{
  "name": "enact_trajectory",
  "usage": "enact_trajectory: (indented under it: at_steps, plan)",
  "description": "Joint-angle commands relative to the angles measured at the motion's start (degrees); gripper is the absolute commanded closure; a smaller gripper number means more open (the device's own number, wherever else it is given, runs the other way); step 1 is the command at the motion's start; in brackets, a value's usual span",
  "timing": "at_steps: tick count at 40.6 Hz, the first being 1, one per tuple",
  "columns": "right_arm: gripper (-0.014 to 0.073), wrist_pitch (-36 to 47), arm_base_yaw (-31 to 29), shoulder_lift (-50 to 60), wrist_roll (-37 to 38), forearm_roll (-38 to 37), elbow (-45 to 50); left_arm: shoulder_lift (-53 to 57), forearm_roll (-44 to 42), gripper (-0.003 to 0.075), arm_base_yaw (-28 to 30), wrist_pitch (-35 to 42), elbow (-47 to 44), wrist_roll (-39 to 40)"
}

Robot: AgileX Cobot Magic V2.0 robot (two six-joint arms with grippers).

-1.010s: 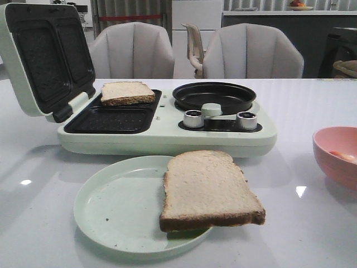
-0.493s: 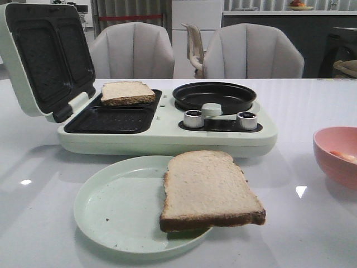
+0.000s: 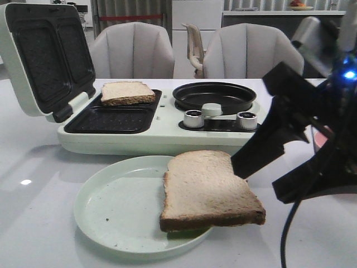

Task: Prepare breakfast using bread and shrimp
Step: 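Grasp the remaining bread slice on the plate with the right gripper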

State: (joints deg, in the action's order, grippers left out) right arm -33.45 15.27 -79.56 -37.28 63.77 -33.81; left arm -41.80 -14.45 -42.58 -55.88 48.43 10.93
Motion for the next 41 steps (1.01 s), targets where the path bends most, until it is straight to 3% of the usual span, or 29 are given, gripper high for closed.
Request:
enact_trajectory:
  at_steps: [1,17,33,36,41]
  plan:
    - [0.0088,0.43,0.37,-3.26,-1.34,2.85,-3.94,0.09,-0.37,0.0158,-0.46,3.9,1.39,-0.08]
    - [0.0088,6.57,0.37,-12.9,-1.34,-1.09,-10.14,0.09,1.51,0.0158,-0.46,3.9,1.39,-0.08]
    - [0.0091,1.58,0.42,-17.62,-1.34,-0.27,-14.76,0.09,1.83,0.0158,-0.46,3.9,1.39,-0.08]
    - [0.0129,1.35,0.42,-17.96,-1.34,-0.21,-14.76,0.09,1.83,0.0158,-0.46,3.9,1.39,-0.08]
    - [0.0271,1.26,0.42,-17.92,-1.34,-0.26,-14.76,0.09,1.83,0.0158,-0.46,3.9,1.39,-0.08]
